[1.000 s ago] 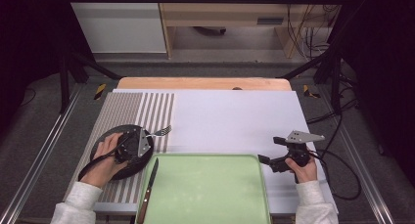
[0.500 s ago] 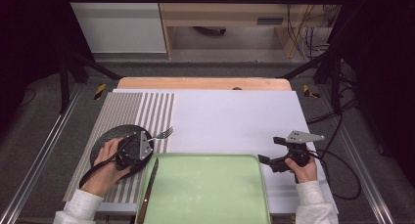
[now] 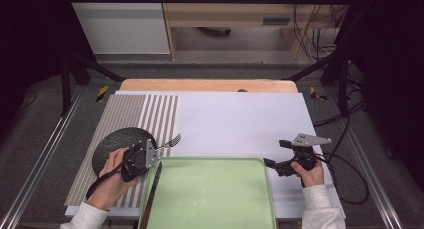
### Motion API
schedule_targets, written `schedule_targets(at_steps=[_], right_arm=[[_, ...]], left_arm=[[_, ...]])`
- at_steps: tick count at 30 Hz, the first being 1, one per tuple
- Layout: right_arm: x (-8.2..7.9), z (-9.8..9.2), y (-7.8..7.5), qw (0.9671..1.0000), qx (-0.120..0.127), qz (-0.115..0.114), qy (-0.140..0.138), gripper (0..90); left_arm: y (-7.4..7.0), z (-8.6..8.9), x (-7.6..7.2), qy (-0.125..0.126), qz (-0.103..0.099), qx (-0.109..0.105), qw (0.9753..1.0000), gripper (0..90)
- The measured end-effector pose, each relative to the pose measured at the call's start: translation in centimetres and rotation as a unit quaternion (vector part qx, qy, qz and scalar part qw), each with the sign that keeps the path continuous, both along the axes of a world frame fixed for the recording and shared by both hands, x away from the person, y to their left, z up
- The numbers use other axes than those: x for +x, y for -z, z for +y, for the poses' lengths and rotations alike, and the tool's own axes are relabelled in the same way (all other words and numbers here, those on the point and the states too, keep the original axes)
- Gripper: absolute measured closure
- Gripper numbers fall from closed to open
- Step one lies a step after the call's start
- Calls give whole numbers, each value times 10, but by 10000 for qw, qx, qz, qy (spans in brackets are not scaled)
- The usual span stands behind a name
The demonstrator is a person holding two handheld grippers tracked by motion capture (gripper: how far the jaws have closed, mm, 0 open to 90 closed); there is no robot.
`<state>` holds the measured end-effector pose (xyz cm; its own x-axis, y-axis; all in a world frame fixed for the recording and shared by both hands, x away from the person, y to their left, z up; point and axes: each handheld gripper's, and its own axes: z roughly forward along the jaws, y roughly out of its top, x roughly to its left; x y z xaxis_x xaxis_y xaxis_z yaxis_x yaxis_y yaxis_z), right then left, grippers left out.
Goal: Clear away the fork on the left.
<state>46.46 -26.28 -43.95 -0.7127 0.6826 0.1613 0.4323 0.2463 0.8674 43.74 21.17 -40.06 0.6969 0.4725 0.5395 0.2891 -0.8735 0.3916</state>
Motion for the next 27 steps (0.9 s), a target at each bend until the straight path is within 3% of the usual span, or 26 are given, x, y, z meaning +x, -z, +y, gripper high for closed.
schedule_targets(at_steps=[27], right_arm=[[0, 0, 0, 10000, -1, -2, -11, 5]], left_arm=[[-2, -23, -26, -44, 192, -221, 9996, 769]])
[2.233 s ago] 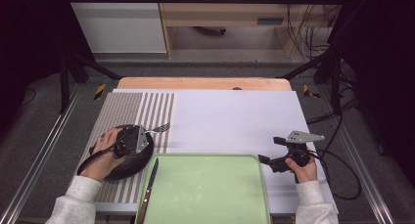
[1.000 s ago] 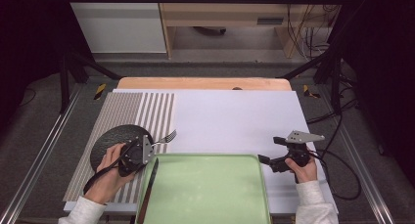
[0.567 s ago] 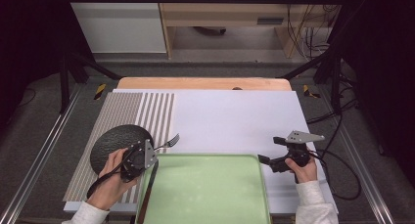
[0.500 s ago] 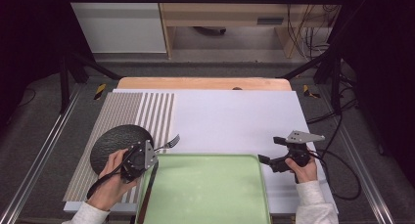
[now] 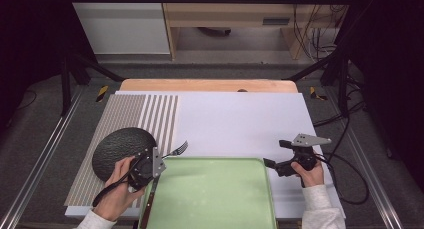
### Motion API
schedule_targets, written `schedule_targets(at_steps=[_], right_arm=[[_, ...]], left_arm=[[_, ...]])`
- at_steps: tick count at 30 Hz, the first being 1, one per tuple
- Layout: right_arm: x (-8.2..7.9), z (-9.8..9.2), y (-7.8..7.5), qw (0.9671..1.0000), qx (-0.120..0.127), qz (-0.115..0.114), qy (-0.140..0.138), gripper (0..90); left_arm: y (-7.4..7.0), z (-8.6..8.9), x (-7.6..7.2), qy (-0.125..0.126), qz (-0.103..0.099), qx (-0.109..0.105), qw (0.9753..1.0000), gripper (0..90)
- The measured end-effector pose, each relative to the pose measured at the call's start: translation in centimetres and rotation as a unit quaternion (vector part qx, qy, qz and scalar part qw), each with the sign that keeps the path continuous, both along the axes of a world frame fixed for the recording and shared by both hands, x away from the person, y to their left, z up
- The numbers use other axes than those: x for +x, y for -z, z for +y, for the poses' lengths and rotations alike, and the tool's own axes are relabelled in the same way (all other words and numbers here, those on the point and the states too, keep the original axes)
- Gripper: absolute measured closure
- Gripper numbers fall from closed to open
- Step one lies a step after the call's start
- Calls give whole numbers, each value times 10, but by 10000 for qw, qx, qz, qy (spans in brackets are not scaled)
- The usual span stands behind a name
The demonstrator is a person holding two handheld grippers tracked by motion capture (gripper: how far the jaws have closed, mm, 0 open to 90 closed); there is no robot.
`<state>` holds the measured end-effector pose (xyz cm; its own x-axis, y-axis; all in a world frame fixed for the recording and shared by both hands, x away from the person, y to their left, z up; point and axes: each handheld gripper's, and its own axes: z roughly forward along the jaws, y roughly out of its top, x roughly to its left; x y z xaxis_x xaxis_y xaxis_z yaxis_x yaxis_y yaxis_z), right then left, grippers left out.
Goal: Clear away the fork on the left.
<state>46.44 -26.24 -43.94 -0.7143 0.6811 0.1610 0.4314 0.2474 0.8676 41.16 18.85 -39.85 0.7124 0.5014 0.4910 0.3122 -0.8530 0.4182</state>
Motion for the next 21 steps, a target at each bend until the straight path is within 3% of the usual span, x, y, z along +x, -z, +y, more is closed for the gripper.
schedule_targets(at_steps=[9, 21], right_arm=[[0, -1, 0, 10000, -16, -34, -1, 5], [0, -1, -1, 10000, -15, -35, 0, 5]], left_arm=[[-2, -15, -12, 14, 114, -209, 9997, 769], [-5, -25, -26, 77, 180, -324, 9993, 769]])
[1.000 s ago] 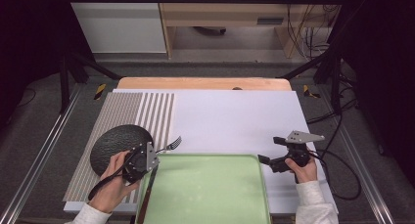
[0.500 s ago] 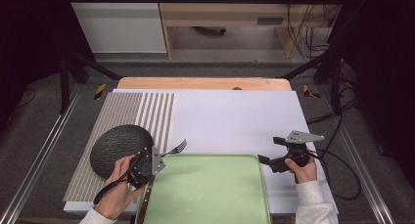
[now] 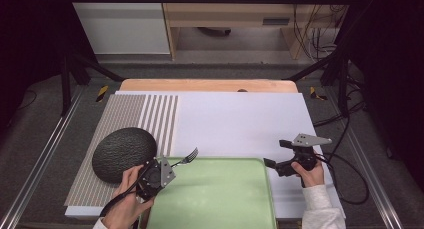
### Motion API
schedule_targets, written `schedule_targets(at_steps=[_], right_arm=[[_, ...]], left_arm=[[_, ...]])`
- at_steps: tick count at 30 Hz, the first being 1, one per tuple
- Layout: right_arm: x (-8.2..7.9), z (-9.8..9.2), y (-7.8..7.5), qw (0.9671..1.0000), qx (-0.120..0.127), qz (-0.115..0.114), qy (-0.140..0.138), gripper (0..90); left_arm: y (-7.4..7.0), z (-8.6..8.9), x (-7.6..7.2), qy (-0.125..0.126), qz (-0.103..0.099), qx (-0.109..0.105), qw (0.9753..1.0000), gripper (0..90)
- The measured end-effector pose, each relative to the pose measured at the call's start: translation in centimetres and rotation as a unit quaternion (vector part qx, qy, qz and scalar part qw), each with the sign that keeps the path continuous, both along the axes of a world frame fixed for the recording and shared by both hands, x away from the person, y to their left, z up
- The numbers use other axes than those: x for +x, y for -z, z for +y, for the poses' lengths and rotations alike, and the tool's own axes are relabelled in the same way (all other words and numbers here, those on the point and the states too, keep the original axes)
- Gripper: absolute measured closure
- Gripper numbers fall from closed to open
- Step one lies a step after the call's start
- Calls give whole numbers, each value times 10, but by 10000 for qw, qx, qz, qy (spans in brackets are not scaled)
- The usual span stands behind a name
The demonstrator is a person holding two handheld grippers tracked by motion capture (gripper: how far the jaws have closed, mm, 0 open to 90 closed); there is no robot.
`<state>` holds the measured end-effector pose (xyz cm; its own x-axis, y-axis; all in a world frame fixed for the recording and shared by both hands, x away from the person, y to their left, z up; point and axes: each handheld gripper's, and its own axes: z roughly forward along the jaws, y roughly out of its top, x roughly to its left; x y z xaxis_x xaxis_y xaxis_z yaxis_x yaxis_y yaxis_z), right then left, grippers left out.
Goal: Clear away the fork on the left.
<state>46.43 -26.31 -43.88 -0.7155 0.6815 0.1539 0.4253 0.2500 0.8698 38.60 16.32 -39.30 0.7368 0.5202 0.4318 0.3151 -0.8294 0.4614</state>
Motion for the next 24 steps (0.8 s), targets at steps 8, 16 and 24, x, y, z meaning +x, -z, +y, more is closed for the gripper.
schedule_targets(at_steps=[8, 16, 24], right_arm=[[0, 0, 0, 10000, 3, 6, 2, 5], [0, 0, 0, 10000, 9, 10, 5, 5], [0, -1, 0, 10000, 12, 2, 10, 5]], left_arm=[[2, -11, -7, 18, 328, -30, 9995, 770], [5, -20, -15, -14, 512, -41, 9987, 769], [13, -31, -20, 121, 709, 71, 9974, 769]])
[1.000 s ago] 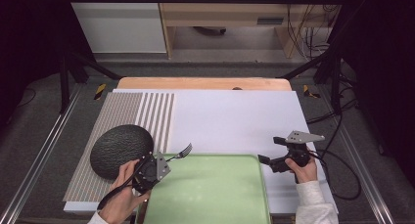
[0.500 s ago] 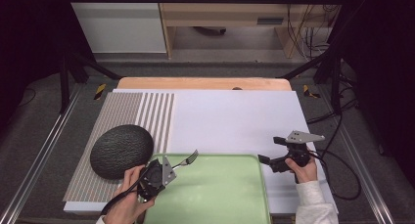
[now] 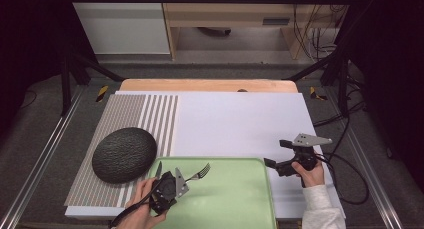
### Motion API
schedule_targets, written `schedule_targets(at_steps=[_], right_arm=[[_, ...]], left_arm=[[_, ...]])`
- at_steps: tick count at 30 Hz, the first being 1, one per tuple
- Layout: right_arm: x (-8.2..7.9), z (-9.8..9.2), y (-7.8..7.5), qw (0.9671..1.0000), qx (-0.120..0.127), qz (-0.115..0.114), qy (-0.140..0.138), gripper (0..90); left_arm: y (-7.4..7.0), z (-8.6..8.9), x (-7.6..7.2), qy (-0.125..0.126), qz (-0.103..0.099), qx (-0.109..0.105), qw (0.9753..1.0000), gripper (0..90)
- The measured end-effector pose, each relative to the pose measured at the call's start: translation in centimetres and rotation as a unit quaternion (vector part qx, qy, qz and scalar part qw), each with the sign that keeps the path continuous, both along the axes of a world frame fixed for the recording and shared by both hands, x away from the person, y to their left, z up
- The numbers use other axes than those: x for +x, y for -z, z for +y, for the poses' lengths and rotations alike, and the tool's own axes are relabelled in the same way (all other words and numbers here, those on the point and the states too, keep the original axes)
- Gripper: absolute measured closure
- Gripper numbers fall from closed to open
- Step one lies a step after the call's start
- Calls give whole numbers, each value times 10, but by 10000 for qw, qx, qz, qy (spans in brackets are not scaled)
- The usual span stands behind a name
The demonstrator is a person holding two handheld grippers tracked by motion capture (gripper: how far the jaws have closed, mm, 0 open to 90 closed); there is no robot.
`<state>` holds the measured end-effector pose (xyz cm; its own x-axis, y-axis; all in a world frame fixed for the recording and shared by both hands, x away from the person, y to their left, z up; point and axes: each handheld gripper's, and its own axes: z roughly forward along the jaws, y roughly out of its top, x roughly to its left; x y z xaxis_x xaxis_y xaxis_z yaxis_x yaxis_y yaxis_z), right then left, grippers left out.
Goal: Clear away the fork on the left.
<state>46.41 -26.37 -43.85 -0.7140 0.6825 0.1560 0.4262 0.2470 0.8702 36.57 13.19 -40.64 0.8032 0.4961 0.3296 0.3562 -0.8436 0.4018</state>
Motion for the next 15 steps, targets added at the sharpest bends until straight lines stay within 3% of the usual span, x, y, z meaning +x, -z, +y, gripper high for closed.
schedule_targets(at_steps=[15], right_arm=[[0, 0, 0, 10000, -1, -2, -1, 5]], left_arm=[[15, -12, -6, -21, 445, 230, 9987, 769]])
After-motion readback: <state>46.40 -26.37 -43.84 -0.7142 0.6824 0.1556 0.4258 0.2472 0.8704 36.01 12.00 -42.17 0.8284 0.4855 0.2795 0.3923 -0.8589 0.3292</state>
